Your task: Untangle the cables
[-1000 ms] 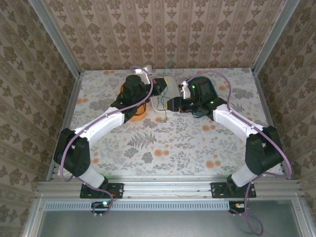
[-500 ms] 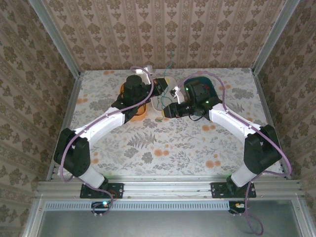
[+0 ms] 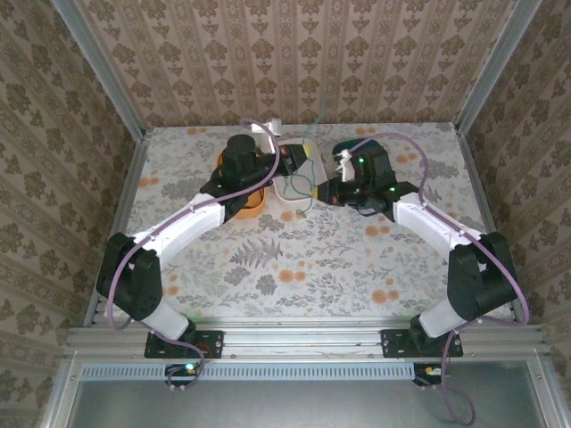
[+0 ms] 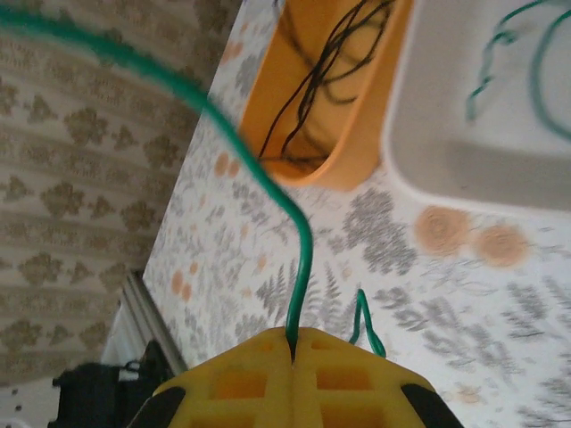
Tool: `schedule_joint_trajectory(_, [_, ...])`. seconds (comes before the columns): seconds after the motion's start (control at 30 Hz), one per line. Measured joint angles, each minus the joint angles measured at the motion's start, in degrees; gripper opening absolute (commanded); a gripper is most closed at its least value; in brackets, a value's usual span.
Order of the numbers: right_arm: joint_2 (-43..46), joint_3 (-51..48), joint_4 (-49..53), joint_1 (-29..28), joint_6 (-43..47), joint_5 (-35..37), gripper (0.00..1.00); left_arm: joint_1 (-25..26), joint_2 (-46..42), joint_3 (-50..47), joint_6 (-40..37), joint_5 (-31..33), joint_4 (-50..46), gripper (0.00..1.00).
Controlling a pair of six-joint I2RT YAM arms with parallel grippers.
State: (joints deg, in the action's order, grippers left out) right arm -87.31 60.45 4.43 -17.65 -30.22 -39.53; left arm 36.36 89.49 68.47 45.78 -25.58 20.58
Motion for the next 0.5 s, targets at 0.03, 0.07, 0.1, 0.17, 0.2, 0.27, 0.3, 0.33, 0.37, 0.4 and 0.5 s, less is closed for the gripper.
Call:
schedule_joint_trajectory(0.03, [0.37,-1.01,-1.73,1.31,-1.81,0.02,0.00,0.00,0.02,0.20,-0.55,-1.42,-0.46,0.00])
schedule_joint_trajectory(0.07, [0.76,-2.05,-3.61,2.67,-3.80,0.04,0.00,0.07,0.02,0.37,-1.11,-2.93,-1.01,0.00])
schedule_joint_trajectory(0.1, [1.29,-3.23,-5.90,4.09,-5.97,0.07,0.00,0.24,0.02,0.46,-1.97,-4.74,-1.75,0.00])
schedule_joint_trajectory(0.17, [2.43,-5.09,-9.55,6.21,-9.55,0.11,0.00,0.92,0.02,0.50,-3.96,-7.58,-3.93,0.00])
schedule_joint_trajectory(0.2, [3.06,-5.77,-11.15,7.04,-11.10,0.13,0.00,1.46,0.02,0.55,-5.22,-8.72,-5.44,0.00])
schedule_joint_trajectory(0.27, [4.24,-6.32,-13.55,8.15,-13.62,0.28,0.00,2.75,0.07,0.83,-8.39,-10.43,-9.11,0.00])
schedule_joint_trajectory(0.3, [4.74,-6.32,-14.62,8.44,-14.60,0.28,0.00,3.52,0.22,1.18,-10.14,-10.99,-11.30,0.00])
schedule_joint_trajectory(0.33, [5.18,-6.32,-15.63,8.52,-15.23,0.28,0.00,4.07,0.46,1.51,-11.50,-11.28,-12.79,0.00])
schedule_joint_trajectory(0.37, [5.64,-6.32,-16.63,8.52,-16.04,0.28,0.00,4.70,0.72,1.92,-12.96,-11.37,-14.49,0.00])
schedule_joint_trajectory(0.4, [5.95,-6.29,-17.62,8.50,-16.72,0.24,0.00,5.16,0.96,2.16,-14.03,-11.34,-15.78,0.00])
schedule_joint_trajectory(0.5, [6.10,-6.29,-19.91,8.35,-18.67,-0.15,0.00,5.11,1.66,2.25,-15.43,-10.78,-17.99,0.00])
